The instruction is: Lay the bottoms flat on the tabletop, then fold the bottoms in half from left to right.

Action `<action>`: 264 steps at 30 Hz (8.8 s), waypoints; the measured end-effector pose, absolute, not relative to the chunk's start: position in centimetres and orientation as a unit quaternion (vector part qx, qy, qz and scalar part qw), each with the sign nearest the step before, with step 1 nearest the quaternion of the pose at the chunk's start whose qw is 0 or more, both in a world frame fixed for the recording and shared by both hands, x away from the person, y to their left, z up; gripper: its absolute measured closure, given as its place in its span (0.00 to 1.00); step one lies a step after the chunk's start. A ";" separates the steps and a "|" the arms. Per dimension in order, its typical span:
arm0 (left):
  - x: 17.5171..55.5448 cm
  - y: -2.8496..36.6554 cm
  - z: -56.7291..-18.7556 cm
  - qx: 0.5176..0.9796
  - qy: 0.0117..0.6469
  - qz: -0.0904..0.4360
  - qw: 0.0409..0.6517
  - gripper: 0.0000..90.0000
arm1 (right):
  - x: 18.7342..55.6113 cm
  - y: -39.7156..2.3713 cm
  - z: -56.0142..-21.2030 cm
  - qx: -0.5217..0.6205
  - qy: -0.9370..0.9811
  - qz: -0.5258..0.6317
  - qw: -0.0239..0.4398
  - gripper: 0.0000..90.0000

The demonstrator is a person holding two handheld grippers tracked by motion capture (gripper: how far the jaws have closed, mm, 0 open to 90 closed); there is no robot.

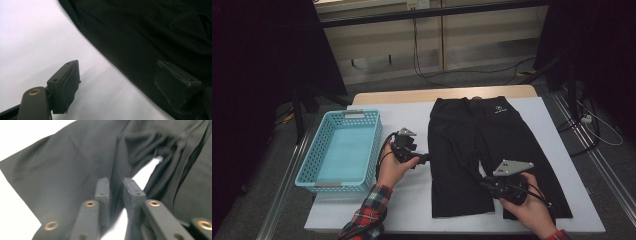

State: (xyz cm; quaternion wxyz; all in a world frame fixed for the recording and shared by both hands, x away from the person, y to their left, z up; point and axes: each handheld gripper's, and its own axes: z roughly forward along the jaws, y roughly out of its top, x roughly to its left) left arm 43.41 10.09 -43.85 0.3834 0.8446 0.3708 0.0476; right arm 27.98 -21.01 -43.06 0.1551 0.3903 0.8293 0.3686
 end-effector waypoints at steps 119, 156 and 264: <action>42.1 10.6 -44.5 0.837 0.407 0.007 0.365 0.98 | 27.2 -6.8 -44.5 0.182 0.878 0.441 0.041 0.80; 40.9 10.8 -44.3 0.857 0.357 0.047 0.369 0.18 | 33.4 -19.2 -42.9 0.407 0.791 0.419 0.183 0.17; 36.8 5.5 -42.5 0.830 0.360 0.013 0.425 1.00 | 40.3 -15.0 -43.5 0.435 0.759 0.454 0.169 0.20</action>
